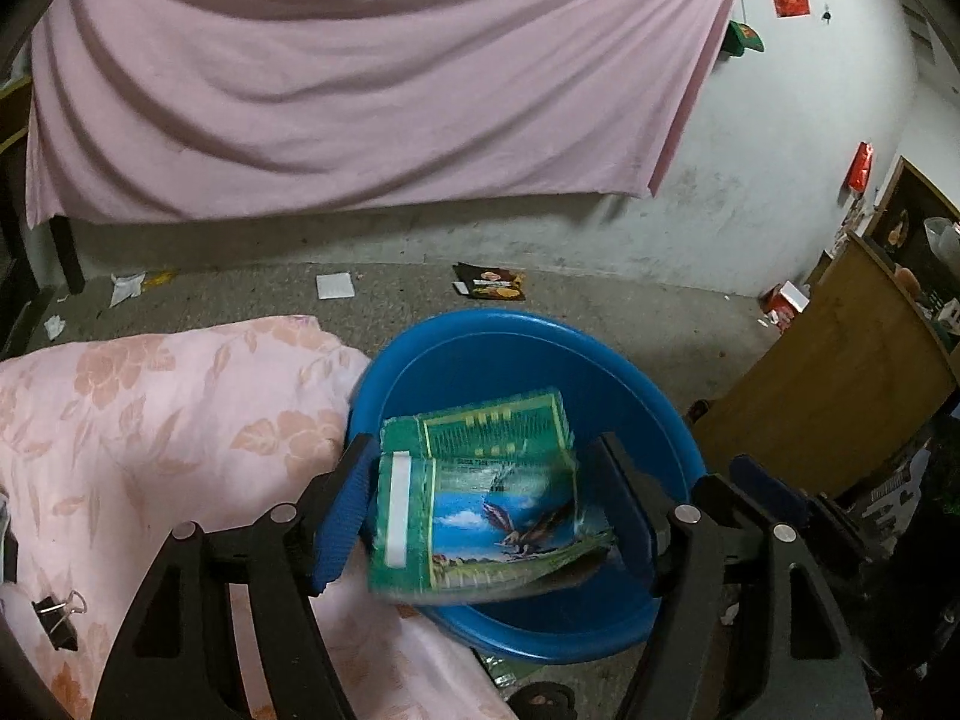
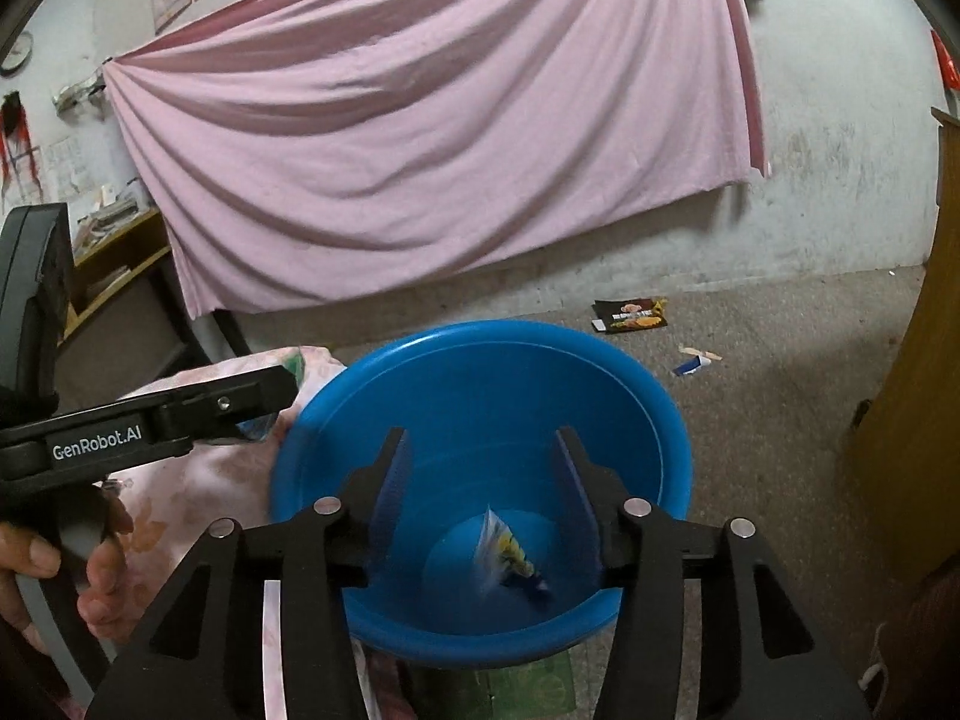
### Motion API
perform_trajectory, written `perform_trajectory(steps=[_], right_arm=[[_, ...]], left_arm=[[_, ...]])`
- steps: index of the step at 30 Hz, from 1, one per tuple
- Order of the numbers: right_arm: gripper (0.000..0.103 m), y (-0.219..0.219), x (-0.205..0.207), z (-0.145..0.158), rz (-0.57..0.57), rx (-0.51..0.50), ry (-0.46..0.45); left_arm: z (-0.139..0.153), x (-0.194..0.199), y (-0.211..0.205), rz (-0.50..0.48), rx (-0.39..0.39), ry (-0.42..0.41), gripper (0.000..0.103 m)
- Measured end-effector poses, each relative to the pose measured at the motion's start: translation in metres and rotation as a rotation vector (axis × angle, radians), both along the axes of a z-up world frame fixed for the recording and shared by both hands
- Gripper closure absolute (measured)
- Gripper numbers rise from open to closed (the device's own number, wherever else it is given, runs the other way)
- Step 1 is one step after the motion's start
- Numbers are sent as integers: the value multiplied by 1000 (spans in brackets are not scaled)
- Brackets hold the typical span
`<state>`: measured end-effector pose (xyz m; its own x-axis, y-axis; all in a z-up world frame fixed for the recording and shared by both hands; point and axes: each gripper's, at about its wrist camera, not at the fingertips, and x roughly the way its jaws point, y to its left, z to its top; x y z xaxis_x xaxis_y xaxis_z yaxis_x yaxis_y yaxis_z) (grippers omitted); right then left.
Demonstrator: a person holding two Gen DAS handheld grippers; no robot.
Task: Collect trash
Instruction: 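Open both tools to drop the wrappers into the blue bucket, then move both tools back over the bed toward the remaining trash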
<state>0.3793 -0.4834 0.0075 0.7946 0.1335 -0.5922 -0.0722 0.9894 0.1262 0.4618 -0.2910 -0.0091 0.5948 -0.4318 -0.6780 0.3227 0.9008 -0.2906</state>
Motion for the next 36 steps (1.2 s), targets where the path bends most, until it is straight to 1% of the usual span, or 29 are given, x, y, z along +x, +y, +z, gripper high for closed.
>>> perform_trajectory(steps=[1,3,4,5,10,12,13,15,18,19,20,21,22,23,29,32,34,36], right_arm=[[53,0,0,0,-3,-2,2],[45,0,1,1,-10,-6,3],[36,0,0,2,-13,-4,-3],[30,1,0,3,-15,-1,-8],[23,4,-2,11,-18,0,-36],[20,6,-3,14,-20,0,-50],[18,8,-4,16,-20,-1,-55],[16,11,-5,20,-17,-2,-70],[9,16,-9,27,-13,-5,-100],[5,19,-10,31,-12,-6,-114],[1,21,-11,33,-9,-6,-126],[0,23,-13,36,-6,-5,-139],[0,26,-16,41,2,-4,-162],[0,28,-18,45,6,-4,-177],[0,53,-38,72,41,-6,-303],[0,69,-53,84,62,-10,-379],[0,81,-66,94,85,-7,-445],[0,92,-75,101,104,-11,-485]], left_arm=[[1,-3,3,6,-3,-1,37],[3,-5,5,18,-5,-5,36],[4,-6,7,25,-6,-7,32],[3,-7,9,30,-9,-9,30],[8,-16,25,85,-22,-30,29],[12,-21,33,108,-32,-45,27],[15,-23,39,118,-39,-58,23],[21,-28,46,136,-45,-84,23],[31,-36,57,155,-44,-120,22],[34,-40,60,160,-43,-133,22],[37,-44,61,163,-42,-146,19],[41,-48,63,164,-40,-161,16],[46,-54,66,169,-40,-185,7],[51,-61,70,178,-42,-216,5],[74,-101,101,220,-49,-360,5],[85,-119,121,252,-56,-415,2],[91,-135,136,275,-55,-461,2],[96,-149,150,288,-46,-500,2]])
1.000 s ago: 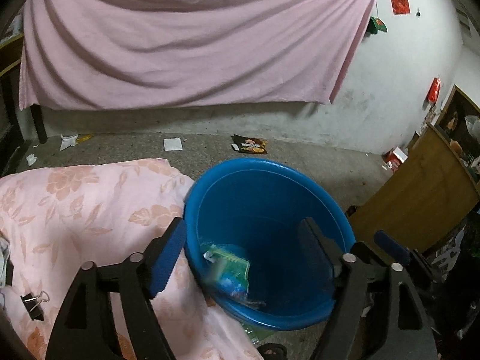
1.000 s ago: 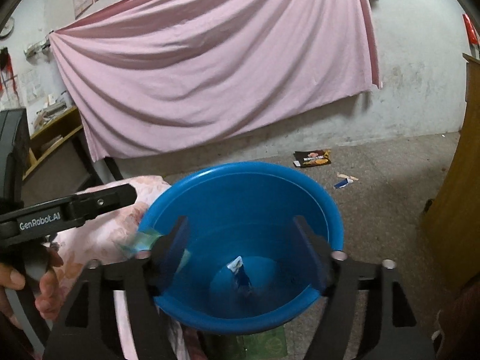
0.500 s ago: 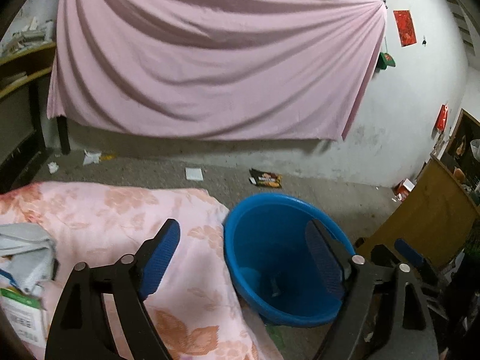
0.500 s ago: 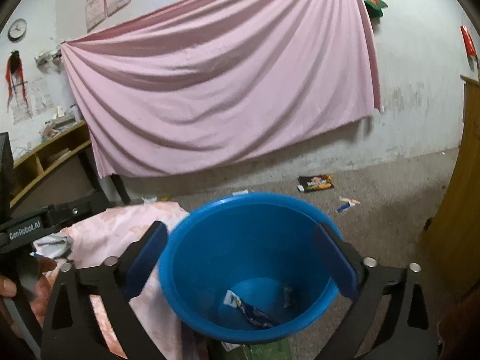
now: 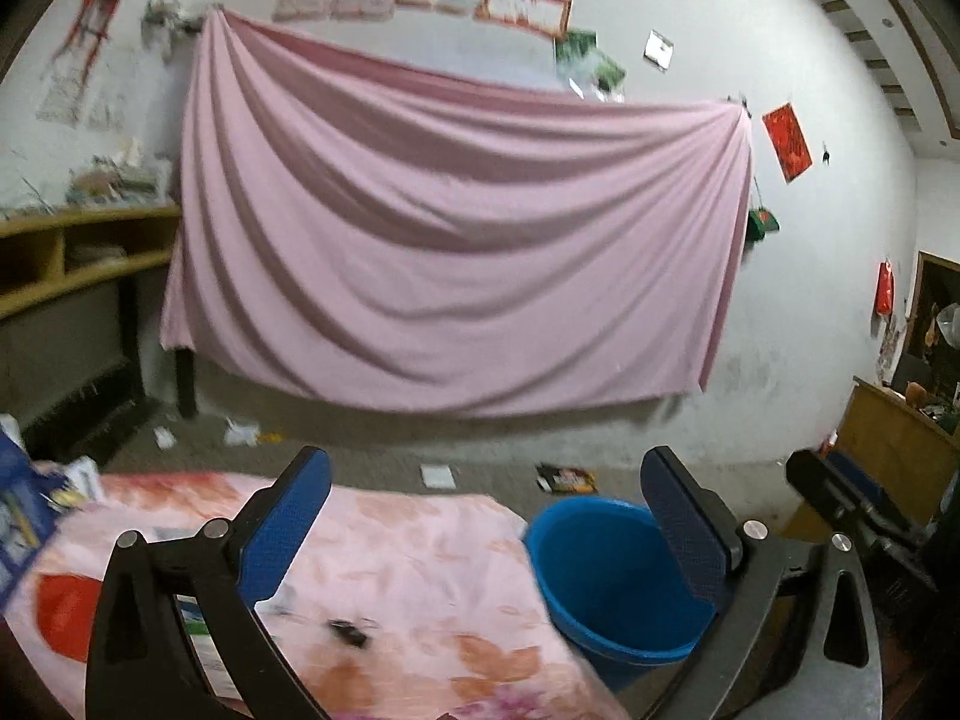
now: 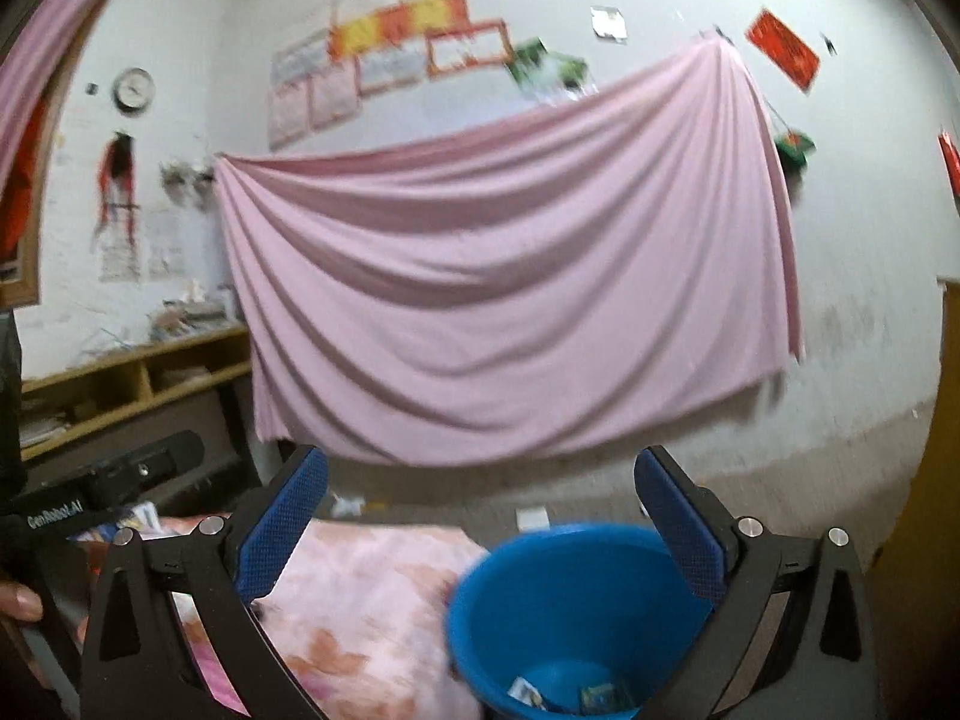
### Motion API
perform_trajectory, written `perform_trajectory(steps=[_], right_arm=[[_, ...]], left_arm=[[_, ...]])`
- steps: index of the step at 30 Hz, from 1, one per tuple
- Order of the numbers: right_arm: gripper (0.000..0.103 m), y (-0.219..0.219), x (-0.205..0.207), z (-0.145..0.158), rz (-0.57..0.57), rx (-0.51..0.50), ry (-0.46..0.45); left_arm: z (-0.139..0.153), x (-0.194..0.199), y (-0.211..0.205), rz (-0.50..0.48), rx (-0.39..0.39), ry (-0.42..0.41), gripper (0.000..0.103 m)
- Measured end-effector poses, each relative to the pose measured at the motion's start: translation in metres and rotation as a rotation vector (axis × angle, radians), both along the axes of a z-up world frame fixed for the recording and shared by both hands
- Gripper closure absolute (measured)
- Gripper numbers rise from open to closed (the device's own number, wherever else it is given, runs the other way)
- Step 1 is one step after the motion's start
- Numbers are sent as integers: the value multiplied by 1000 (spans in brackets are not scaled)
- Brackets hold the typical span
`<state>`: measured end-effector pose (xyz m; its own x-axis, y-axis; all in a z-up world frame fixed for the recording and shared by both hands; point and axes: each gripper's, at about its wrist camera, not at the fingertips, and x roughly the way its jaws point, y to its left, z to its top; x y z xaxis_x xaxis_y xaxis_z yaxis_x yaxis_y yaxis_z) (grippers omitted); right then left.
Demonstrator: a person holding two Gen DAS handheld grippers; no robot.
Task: Collect trash
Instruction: 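Move both tools back over the bed toward the remaining trash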
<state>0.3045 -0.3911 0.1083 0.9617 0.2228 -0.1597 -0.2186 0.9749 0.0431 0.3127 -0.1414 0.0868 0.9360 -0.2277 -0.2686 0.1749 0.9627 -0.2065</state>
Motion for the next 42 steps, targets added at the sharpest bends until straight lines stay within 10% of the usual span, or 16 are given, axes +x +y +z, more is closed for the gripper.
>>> perform_trajectory(steps=[24,42], right_arm=[[0,128,-108,12,183,-43,-268],[0,173,-56,-56,277,-152,123]], left_arm=[[11,-165,153,227,88,-219,2],[-68,-137,174,200,74,160,2]])
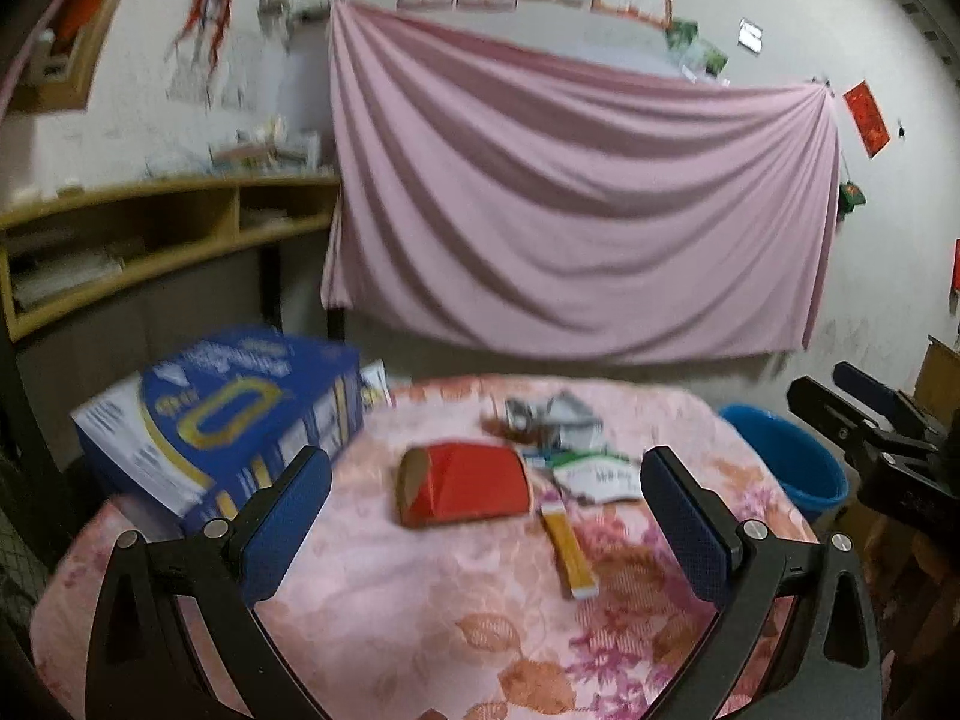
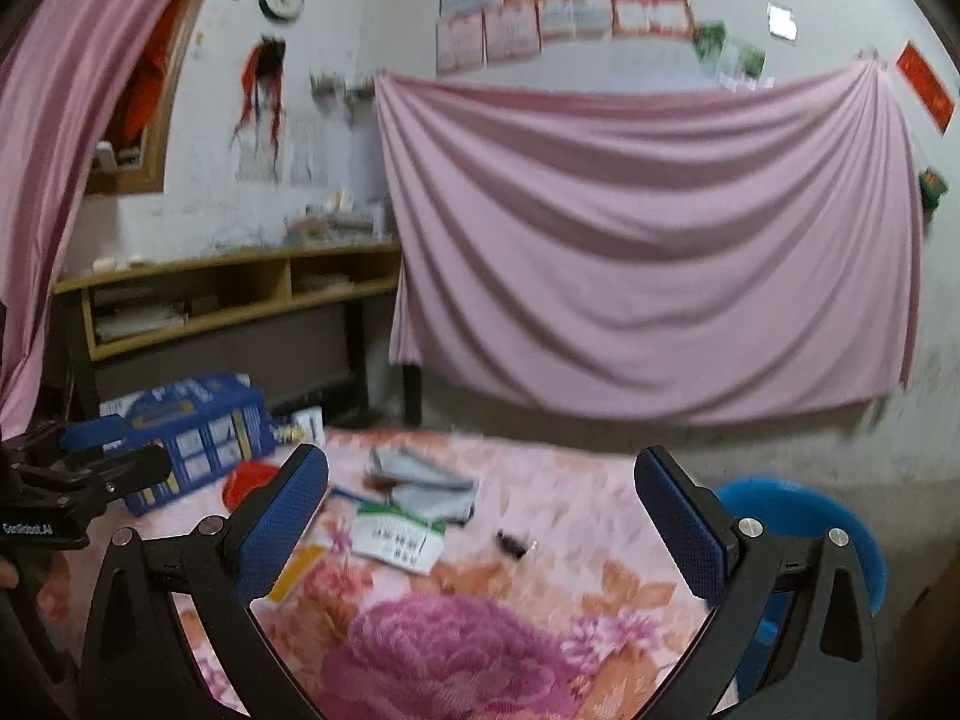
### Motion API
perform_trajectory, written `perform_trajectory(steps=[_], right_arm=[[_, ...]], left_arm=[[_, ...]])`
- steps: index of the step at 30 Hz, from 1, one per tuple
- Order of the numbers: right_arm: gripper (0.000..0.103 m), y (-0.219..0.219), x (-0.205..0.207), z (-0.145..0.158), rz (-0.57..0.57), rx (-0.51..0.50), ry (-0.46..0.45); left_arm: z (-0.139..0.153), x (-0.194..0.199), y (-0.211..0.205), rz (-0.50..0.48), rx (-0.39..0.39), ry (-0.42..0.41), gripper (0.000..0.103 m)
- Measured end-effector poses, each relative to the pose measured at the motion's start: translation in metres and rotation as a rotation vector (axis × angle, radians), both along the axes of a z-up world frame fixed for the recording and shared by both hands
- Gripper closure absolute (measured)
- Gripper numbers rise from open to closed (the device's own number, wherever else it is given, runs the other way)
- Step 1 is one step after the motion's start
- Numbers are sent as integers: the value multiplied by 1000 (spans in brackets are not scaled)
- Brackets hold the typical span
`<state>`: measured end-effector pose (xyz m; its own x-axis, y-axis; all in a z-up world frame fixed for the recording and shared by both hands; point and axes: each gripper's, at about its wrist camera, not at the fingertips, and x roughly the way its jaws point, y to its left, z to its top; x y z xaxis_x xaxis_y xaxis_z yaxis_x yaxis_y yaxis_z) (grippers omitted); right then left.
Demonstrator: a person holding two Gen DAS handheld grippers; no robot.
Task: Collect trash
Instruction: 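Move both tools back over the bed toward the remaining trash, then grasp the yellow strip with the left tool while the right tool grasps the white-green packet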
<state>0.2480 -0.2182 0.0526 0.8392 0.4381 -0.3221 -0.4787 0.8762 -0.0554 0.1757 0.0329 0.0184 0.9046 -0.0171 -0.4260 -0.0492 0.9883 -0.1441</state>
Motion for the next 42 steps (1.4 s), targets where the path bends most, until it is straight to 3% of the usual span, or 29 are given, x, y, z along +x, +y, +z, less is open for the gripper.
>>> perform_trajectory(steps=[5,9,12,14,19,25,35,38,42], right_arm=[[0,8,30,-16,24,-41,153],[4,16,48,-26,57,-58,241],[10,20,58,-32,70,-66,292],[16,24,64,-35,79,-77,319],[19,35,79,-46,114,-99,393],[20,49,93,-58,155,-126,470],[21,77,110,-78,198,-163,582],[34,84,114,-83,197,-181,606],[36,89,114,-87,194,-216,611]], left_arm=[[-21,25,1,-37,-48,144,4],[-34,41,0,-100,-93,222,13],[-43,50,-6,-148,-99,269,26],[-50,56,-11,-183,-109,311,40],[-63,68,-22,-245,-105,383,63],[-71,75,-27,-247,-75,439,92],[-71,65,-4,-165,-131,437,93],[-71,61,1,-149,-142,436,93],[-70,59,1,-147,-143,431,93]])
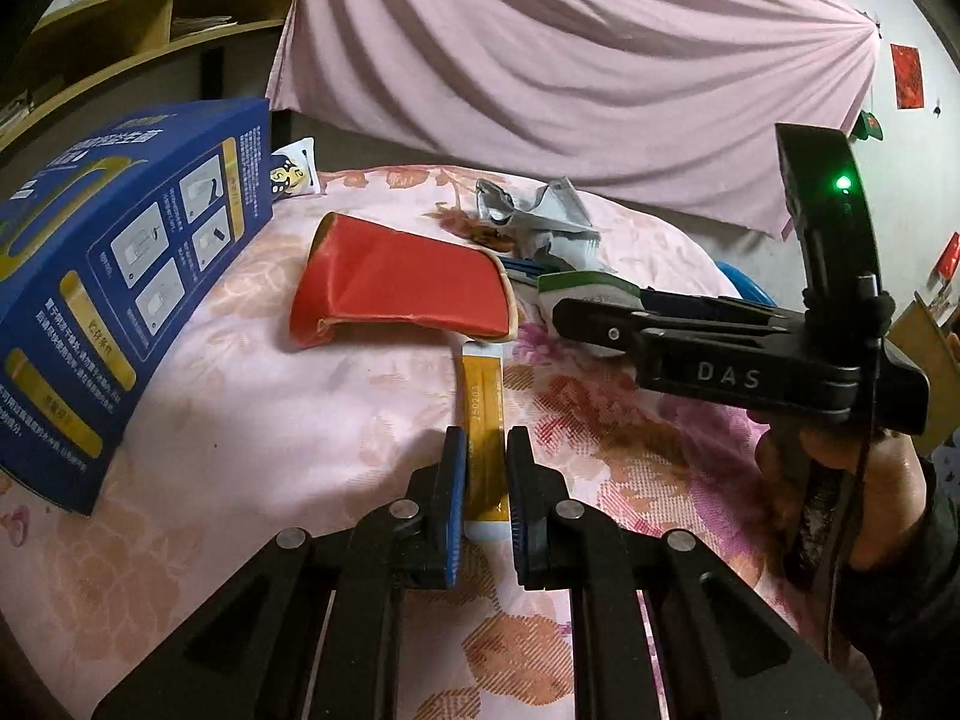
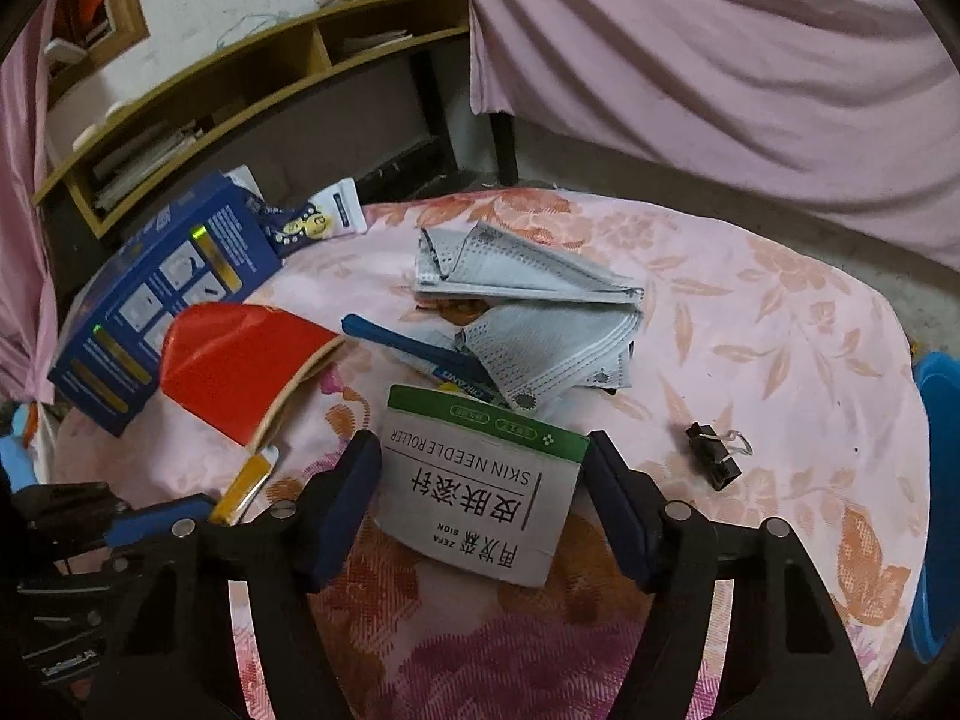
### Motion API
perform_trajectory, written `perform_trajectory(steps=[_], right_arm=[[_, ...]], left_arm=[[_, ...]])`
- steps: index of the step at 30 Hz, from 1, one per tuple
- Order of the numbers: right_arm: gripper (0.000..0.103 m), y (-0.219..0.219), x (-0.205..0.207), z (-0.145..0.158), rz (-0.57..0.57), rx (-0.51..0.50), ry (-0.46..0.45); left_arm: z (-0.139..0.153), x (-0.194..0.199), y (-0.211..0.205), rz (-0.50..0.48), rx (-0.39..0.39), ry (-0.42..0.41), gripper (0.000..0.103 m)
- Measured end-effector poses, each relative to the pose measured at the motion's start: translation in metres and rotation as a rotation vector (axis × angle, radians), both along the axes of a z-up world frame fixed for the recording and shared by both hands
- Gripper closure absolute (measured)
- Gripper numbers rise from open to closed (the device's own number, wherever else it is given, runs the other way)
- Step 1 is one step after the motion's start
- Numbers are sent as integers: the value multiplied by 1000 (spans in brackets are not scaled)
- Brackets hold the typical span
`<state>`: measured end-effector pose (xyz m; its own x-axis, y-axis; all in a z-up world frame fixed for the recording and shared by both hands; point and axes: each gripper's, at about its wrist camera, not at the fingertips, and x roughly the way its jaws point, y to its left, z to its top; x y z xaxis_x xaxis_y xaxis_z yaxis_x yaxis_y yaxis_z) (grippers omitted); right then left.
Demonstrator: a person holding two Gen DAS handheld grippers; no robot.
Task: Collect trash
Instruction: 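Grasp the yellow strip with the left tool while the right tool grasps the white-green packet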
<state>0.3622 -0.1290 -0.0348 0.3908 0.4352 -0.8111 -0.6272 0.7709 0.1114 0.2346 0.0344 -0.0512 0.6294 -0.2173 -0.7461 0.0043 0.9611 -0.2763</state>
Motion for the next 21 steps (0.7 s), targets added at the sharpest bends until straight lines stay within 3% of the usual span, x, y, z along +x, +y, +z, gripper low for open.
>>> perform_trajectory(steps=[11,12,17,19,21], right_arm=[[39,-9,-20,9,12,-4,-45],[46,-12,-22,11,11,4,-51],[54,-31,-34,25,-10,59,-90],[68,-36,-35,25,-16,61,-85],[72,-40,-34,25,-27,80,-74]], left_arm=[[8,-13,-3,3,-11,-36,93],[11,-15,-3,6,-9,-52,93],[23,-21,-10,4,0,-118,93],[25,-20,-12,5,-7,-117,93],[25,-20,-14,12,-14,-112,93]])
